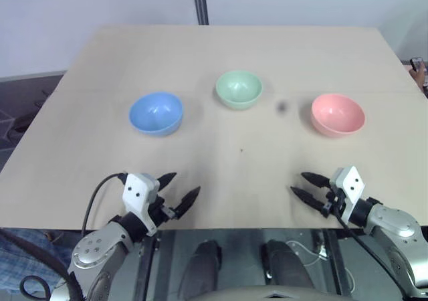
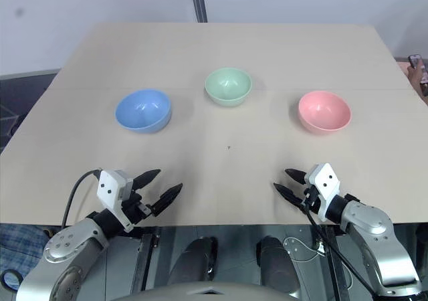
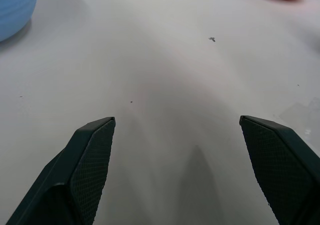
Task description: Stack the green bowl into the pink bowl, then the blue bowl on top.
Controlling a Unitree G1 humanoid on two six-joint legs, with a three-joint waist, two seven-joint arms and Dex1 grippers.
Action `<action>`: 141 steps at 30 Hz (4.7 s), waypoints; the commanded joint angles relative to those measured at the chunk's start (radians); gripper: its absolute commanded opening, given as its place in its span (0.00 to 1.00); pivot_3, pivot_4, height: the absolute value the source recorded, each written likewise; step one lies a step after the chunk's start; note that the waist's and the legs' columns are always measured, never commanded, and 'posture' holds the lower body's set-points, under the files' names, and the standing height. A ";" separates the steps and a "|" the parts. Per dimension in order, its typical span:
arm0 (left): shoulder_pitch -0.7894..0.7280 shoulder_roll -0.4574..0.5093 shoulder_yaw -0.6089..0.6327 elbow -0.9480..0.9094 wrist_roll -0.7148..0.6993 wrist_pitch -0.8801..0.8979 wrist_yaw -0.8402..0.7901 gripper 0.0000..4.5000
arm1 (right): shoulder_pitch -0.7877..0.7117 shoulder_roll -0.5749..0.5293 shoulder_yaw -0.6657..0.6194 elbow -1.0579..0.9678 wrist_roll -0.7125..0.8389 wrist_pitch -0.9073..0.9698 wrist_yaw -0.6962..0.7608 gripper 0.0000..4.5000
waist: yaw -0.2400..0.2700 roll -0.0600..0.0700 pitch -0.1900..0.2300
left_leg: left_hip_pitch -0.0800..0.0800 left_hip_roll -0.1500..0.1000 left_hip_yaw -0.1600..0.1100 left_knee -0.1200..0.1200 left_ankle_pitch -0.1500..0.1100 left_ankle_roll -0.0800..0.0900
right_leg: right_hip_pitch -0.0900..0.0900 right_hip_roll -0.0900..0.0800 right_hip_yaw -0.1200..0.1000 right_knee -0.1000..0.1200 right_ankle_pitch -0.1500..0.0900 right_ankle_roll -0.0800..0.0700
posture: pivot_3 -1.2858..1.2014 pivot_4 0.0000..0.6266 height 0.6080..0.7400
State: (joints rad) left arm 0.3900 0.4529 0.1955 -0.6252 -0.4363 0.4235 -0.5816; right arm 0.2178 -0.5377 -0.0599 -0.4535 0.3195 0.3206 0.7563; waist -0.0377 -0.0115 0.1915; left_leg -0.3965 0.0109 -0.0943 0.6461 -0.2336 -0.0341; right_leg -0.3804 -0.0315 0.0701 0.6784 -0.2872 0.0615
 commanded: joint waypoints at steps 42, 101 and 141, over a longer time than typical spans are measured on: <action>-0.053 0.025 0.033 -0.056 -0.191 -0.026 -0.075 0.94 | -0.122 -0.074 -0.050 0.132 -0.045 -0.040 -0.055 0.55 | 0.001 0.000 0.000 | 0.000 0.000 0.000 -0.001 0.000 0.000 | 0.000 0.000 0.000 0.000 0.000 0.000 | 0.52 0.24 1.00; -0.375 0.207 -0.057 -0.038 -0.321 0.096 -0.177 0.94 | -0.656 -0.211 0.149 0.368 -0.261 0.300 -0.063 0.03 | -0.003 0.000 0.001 | -0.001 -0.001 -0.001 -0.004 0.000 0.000 | -0.002 -0.001 0.000 0.000 0.001 0.000 | 0.52 0.24 1.00; -0.341 0.209 -0.057 -0.041 -0.308 0.079 -0.194 0.94 | -0.745 -0.062 0.401 -0.046 -0.179 0.373 0.095 0.99 | -0.001 0.001 0.002 | -0.001 -0.002 -0.004 -0.005 0.000 0.000 | -0.002 -0.001 -0.003 0.000 0.000 0.000 | 0.52 0.24 1.00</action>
State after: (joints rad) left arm 0.0459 0.6601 0.1259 -0.6447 -0.7390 0.5181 -0.7701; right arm -0.5186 -0.6004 0.3978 -0.4550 0.1087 0.6831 0.8457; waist -0.0391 -0.0105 0.1935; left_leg -0.3979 0.0093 -0.0983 0.6416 -0.2335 -0.0342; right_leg -0.3822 -0.0326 0.0667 0.6781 -0.2867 0.0611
